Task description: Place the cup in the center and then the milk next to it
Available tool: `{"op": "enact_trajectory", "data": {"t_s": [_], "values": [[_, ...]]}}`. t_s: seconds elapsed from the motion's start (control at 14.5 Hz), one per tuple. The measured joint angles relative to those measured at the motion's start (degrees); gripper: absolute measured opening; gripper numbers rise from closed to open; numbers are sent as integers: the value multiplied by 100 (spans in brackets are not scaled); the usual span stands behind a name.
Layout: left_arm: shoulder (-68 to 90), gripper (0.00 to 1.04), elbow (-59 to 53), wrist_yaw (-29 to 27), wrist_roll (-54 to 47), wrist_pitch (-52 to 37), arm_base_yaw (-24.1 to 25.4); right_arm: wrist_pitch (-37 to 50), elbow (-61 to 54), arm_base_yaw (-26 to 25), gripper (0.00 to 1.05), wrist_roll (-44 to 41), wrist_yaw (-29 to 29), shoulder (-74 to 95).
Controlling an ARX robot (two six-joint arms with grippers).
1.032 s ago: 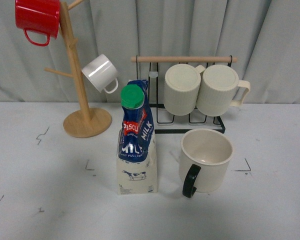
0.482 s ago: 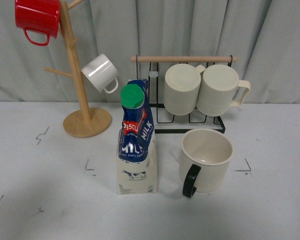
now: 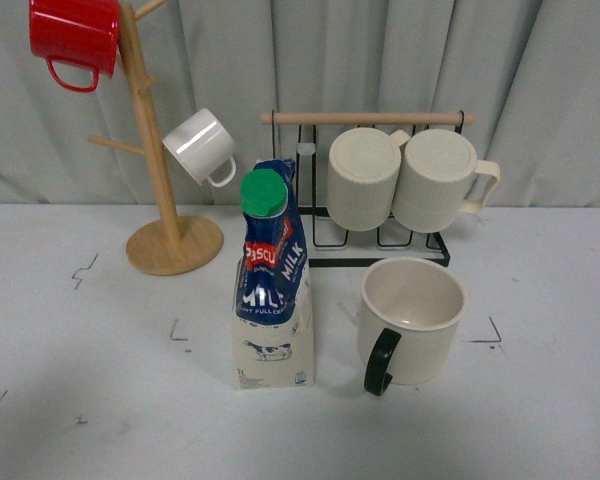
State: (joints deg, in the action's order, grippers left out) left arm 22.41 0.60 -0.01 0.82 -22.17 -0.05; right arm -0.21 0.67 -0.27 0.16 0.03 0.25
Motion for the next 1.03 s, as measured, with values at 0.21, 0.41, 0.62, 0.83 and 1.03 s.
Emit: {"op": "enact_trajectory", "data": {"t_s": [0.21,0.41,0.62,0.83,1.03], "values": [[-498,2,0,0,0,470,0,0,0,0,98,0,0,0],[-883,2,0,0,0,855,0,-2,0,0,98,0,0,0],[-1189,2,0,0,0,1167,0,-2,0,0,98,0,0,0],[-2194,2,20,13,-2,2124,0,-2,0,0,98,0,2,0],[-2194,2,4,-2,-2,2221,0,0,0,0,98,0,-4,0]]}}
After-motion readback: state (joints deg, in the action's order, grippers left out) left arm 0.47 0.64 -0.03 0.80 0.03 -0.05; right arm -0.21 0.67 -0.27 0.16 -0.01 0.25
